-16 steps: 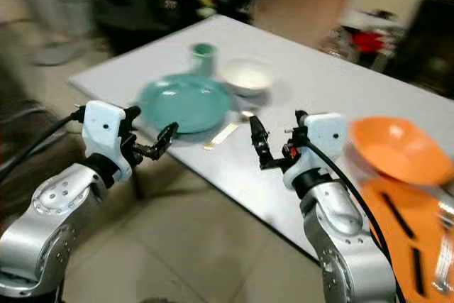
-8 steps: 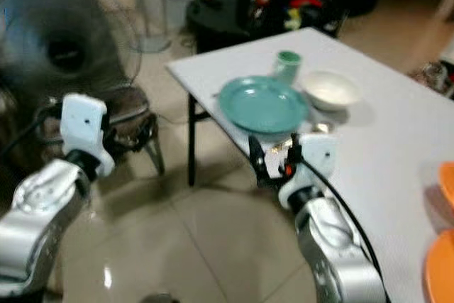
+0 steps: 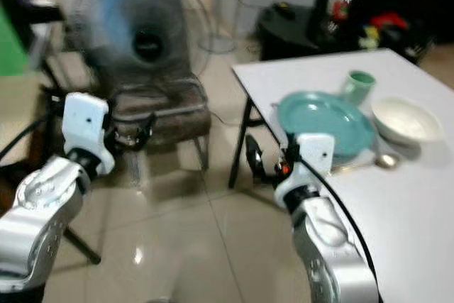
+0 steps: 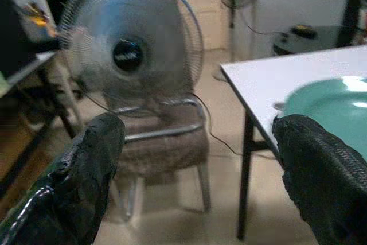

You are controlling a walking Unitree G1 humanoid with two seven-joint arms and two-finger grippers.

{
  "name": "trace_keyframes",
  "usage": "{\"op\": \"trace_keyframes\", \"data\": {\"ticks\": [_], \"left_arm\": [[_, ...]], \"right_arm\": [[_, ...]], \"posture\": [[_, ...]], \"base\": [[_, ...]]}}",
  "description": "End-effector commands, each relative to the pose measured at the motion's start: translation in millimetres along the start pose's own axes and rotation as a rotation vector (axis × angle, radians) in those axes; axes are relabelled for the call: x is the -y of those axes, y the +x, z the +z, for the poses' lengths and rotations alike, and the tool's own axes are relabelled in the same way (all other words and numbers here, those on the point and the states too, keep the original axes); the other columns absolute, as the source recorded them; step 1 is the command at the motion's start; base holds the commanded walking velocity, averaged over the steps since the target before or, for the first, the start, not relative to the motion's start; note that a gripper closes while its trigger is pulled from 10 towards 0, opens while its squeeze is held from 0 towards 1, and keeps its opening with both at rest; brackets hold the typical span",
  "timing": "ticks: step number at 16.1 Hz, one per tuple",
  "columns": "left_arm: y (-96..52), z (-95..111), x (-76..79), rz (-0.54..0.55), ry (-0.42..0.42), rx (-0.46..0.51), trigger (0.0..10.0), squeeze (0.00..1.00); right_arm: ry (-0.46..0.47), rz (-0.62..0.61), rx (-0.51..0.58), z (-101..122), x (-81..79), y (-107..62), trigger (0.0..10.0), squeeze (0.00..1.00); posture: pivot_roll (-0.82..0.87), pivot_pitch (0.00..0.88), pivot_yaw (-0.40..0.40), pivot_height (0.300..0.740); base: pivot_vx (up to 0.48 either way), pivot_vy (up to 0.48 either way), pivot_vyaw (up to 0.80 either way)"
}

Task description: Setting the table

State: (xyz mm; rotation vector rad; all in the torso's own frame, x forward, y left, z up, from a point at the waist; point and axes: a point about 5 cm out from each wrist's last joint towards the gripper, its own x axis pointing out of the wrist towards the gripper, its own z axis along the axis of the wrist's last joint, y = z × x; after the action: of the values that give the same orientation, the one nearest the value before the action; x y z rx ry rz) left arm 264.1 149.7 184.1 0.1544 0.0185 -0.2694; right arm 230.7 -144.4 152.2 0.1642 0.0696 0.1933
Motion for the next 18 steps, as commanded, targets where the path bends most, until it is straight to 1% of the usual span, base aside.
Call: {"op": "trace_keyframes", "data": {"ticks": [1,2,3,4,6,7,9,10,12,14,17,18], "left_arm": [[0.1,0.7,0.5,-0.013,0.007,0.000,10.0,0.00],[0.4,1.5,0.6,-0.017,0.005,0.001,10.0,0.00],[0.9,0.7,0.4,-0.030,0.014,-0.004,10.0,0.00],[1.0,0.2,-0.5,-0.028,0.014,-0.005,10.0,0.00],[1.4,0.3,-1.6,-0.033,0.017,-0.008,10.0,0.00],[1.2,-0.6,-1.6,-0.036,0.021,-0.012,10.0,0.00],[1.1,-0.7,-1.5,-0.034,0.018,-0.012,10.0,0.00],[1.1,-0.8,-1.2,-0.033,0.017,-0.012,10.0,0.00],[0.4,-1.3,-0.8,-0.032,0.015,-0.013,10.0,0.00],[-0.6,-1.9,-1.9,-0.025,0.016,-0.015,10.0,0.00],[-1.0,-1.9,-2.2,-0.024,0.016,-0.015,10.0,0.00],[-1.1,-2.1,-2.3,-0.022,0.014,-0.015,10.0,0.00]], "right_arm": [[0.016,-0.035,0.006,0.2,3.3,2.3,10.0,1.00],[0.023,-0.043,0.009,0.8,3.7,2.6,10.0,1.00],[0.037,-0.078,0.009,-0.5,6.5,3.2,10.0,1.00],[0.020,-0.086,-0.004,-2.4,7.0,3.4,10.0,1.00],[-0.060,-0.146,-0.058,-7.8,11.0,4.1,10.0,1.00],[-0.056,-0.149,-0.060,-8.5,12.0,5.0,10.0,1.00],[-0.046,-0.142,-0.047,-7.7,12.4,5.2,10.0,1.00],[-0.033,-0.111,-0.069,-9.8,10.3,5.3,10.0,1.00],[-0.048,-0.103,-0.072,-8.9,9.8,5.5,10.0,1.00],[-0.055,-0.067,-0.046,-2.3,5.8,8.9,10.0,1.00],[-0.058,-0.060,-0.048,-2.8,4.0,9.2,10.0,1.00],[-0.074,-0.050,-0.059,-4.1,2.6,9.0,10.0,1.00]], "posture": [[0.03,0.000,-0.021,0.740],[0.03,0.000,-0.012,0.740],[0.03,0.000,-0.012,0.740],[0.03,0.000,-0.008,0.740],[0.03,0.000,-0.006,0.740],[0.03,0.000,-0.006,0.740],[0.04,0.000,-0.013,0.740],[0.04,0.000,-0.013,0.740],[0.04,0.000,-0.019,0.740],[0.04,0.000,-0.028,0.740],[0.05,0.000,-0.028,0.740],[0.05,0.000,-0.028,0.740]], "base": [[0.000,0.435,0.80],[0.000,0.435,0.80],[0.000,0.439,0.00],[0.000,0.435,0.00],[0.000,0.441,0.00],[0.000,0.439,0.00],[0.000,0.444,0.00],[0.000,0.442,0.00],[0.000,0.442,0.00],[0.000,0.442,0.00],[0.000,0.441,0.00],[0.000,0.420,0.00]]}}
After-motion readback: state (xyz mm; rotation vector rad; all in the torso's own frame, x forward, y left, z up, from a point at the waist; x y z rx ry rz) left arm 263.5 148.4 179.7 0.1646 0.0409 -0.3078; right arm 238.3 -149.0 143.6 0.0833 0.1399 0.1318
